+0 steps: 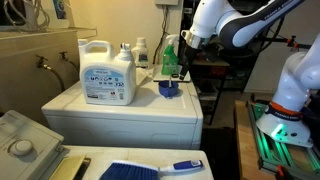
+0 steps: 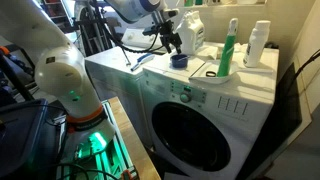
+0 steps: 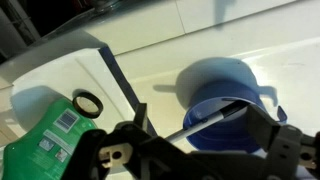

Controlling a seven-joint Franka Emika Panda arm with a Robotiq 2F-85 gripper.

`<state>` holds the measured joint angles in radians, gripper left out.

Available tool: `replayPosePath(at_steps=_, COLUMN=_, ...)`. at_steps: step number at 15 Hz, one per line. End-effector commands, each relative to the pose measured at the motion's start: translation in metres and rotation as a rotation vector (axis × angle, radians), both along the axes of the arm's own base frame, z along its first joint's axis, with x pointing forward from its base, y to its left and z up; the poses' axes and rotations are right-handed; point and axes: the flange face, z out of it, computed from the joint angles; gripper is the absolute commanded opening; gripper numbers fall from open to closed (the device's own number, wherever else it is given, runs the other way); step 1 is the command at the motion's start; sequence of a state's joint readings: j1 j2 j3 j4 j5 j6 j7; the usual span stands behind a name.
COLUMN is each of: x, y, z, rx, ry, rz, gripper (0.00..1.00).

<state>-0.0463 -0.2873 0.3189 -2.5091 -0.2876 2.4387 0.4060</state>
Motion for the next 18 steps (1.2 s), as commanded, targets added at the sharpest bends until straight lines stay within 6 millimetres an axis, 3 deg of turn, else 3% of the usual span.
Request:
replayPosePath(at_steps=1, x=0.000, y=0.000, z=0.000, rx=0.000, ry=0.002, rz=0.000, gripper=1.00)
replayPosePath(at_steps=5, x=0.000, y=0.000, z=-0.001, rx=0.000, ry=0.004, rz=0.000, gripper=1.00)
replayPosePath(at_steps=12, x=0.040, y=0.003, z=0.022, rx=-0.070, ry=0.067, rz=-0.432, gripper=1.00)
replayPosePath(at_steps=18, x=0.062, y=-0.014, z=0.006, rx=-0.076, ry=0.143, rz=-0.758, gripper=1.00)
